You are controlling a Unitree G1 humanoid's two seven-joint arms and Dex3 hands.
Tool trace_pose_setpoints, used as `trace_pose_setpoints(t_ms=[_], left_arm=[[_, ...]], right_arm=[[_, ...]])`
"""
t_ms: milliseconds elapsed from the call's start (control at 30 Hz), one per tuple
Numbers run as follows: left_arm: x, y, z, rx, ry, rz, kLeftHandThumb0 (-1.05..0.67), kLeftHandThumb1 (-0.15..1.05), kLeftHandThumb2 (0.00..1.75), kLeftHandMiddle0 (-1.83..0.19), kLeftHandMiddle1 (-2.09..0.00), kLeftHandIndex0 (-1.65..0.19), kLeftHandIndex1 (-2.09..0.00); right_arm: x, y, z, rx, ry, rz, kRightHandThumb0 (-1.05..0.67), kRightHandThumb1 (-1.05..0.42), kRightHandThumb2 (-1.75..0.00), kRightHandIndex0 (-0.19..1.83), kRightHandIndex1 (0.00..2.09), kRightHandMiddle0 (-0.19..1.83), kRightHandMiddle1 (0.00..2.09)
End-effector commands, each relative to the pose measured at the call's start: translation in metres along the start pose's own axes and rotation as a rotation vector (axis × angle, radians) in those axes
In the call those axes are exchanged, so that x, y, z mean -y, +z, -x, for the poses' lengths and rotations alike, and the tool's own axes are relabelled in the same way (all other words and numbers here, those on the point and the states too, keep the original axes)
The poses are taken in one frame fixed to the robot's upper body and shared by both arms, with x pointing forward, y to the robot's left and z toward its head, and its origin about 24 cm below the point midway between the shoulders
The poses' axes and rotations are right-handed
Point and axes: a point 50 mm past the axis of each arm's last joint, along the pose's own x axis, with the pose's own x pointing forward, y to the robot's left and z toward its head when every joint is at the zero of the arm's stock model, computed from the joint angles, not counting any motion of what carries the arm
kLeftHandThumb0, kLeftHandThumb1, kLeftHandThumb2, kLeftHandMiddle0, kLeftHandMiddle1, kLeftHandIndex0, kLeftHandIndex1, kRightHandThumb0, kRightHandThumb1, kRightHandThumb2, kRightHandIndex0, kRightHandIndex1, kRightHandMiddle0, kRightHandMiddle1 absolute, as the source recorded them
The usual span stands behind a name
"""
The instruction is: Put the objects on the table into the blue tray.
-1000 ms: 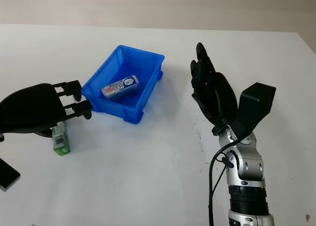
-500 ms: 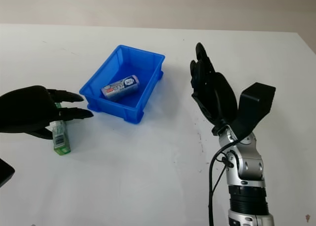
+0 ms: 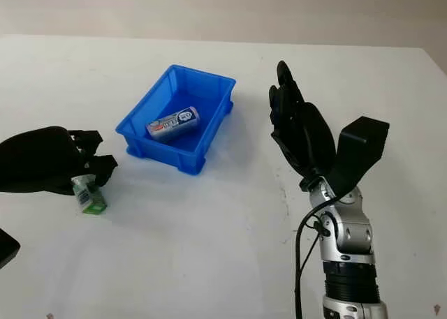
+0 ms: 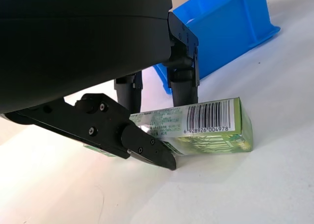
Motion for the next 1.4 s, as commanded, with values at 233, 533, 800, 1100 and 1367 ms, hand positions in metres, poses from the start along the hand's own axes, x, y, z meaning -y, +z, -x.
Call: trace_pose_setpoints(t_ms=[233, 533, 800, 1100, 1367], left_arm=[[0.024, 0.02, -0.004, 0.048, -0.149, -0.095, -0.57, 1.04, 0.16, -0.61, -2.09, -0.3, -2.07], [0.031, 0.019, -0.003, -0.034, -0.162, -0.082, -0.52, 1.05, 0.39, -1.09, -2.09, -0.58, -2.09], [0.01, 0.01, 0.001, -0.18, -0.066, 0.011, -0.4, 1.05, 0.39, -1.04, -2.09, -0.52, -2.09], [-0.021, -0.003, 0.021, -0.302, 0.116, 0.125, -0.35, 1.05, 0.31, -0.67, -2.09, -0.32, -2.09], [-0.032, 0.0, 0.035, -0.358, 0.196, 0.096, -0.38, 1.05, 0.34, -0.58, -2.09, -0.3, -2.09]], right_arm=[[0.002, 0.007, -0.003, 0.036, -0.003, 0.01, -0.78, -1.05, -0.74, -0.19, 0.0, -0.19, 0.0], [0.003, 0.008, -0.003, 0.043, -0.003, 0.011, -0.79, -1.05, -0.74, -0.19, 0.0, -0.19, 0.0], [0.002, 0.007, -0.001, 0.039, -0.004, 0.007, -0.78, -1.05, -0.74, -0.19, 0.0, -0.19, 0.0], [0.003, 0.005, -0.001, 0.034, -0.01, -0.002, -0.78, -1.05, -0.74, -0.19, 0.0, -0.19, 0.0], [0.003, 0.005, -0.001, 0.034, -0.01, 0.0, -0.78, -1.05, -0.74, -0.19, 0.0, -0.19, 0.0]])
